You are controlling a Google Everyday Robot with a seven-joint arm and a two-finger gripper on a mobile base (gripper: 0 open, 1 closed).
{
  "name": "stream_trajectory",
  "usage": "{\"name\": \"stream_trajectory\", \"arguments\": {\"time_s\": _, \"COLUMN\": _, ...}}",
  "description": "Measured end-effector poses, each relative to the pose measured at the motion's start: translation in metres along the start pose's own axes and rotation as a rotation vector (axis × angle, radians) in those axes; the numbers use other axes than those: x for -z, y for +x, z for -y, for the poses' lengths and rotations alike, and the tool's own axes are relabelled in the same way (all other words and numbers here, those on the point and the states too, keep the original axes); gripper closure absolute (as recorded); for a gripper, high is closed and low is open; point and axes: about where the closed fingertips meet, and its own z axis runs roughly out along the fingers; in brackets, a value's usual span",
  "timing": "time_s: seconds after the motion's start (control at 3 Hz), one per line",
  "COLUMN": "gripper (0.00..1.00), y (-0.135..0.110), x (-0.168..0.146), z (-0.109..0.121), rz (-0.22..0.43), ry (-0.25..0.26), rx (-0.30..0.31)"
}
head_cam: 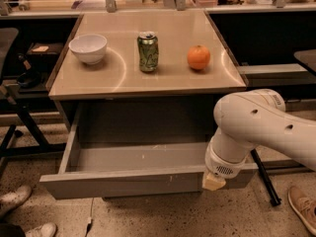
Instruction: Close top drawer
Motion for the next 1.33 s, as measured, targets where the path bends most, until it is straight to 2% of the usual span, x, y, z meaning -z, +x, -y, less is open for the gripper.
{"name": "stream_trajectory", "arguments": {"time_s": 0.67, "gripper": 0.12, "y": 0.0, "x": 0.0, "z": 0.0, "rz": 0.0, "ry": 0.0, "rx": 0.0}}
{"name": "stream_trajectory", "arguments": {"time_s": 1.0, "gripper": 0.0, "y": 0.0, "x": 0.0, "z": 0.0, "rz": 0.0, "ry": 0.0, "rx": 0.0}}
{"name": "stream_trajectory", "arguments": {"time_s": 1.33, "gripper": 0.0, "y": 0.0, "x": 0.0, "z": 0.0, "rz": 0.0, "ry": 0.0, "rx": 0.0}}
